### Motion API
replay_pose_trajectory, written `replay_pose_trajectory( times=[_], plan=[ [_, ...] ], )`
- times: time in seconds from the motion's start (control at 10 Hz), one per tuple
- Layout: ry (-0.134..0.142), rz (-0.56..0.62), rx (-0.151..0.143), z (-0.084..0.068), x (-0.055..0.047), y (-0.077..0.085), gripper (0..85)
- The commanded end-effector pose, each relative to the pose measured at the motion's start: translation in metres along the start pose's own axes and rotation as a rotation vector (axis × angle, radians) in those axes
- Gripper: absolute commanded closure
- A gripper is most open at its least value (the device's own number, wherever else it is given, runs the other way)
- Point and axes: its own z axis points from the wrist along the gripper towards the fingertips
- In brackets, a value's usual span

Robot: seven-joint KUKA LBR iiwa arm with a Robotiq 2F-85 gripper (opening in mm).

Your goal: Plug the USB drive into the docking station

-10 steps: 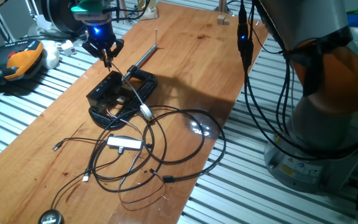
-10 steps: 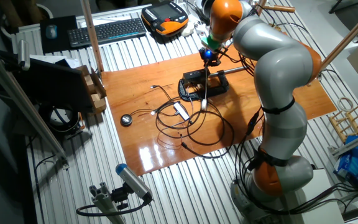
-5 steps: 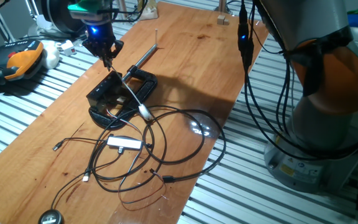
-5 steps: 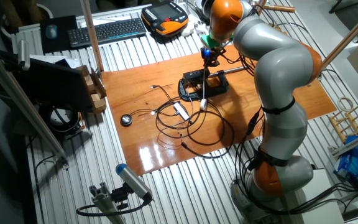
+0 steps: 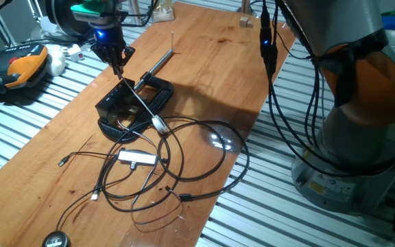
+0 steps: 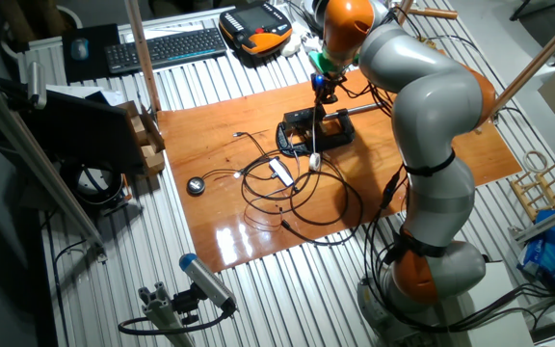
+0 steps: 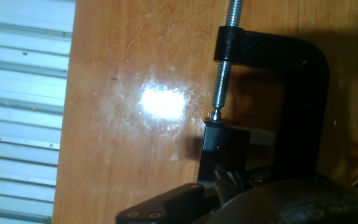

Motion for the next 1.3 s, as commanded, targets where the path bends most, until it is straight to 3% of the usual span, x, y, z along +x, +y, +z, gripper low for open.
replay_pose_trajectory(
  times=[0.0, 0.4, 0.9, 1.2],
  plan=[
    [0.006, 0.01, -0.001, -0.0001, 0.0003, 0.0, 85.0],
    [0.016, 0.073, -0.009, 0.0011, 0.0019, 0.0012, 85.0],
    [0.053, 0.124, 0.011, 0.0021, 0.0012, 0.002, 85.0],
    [0.059, 0.126, 0.012, 0.0043, 0.0006, 0.0026, 85.0]
  ],
)
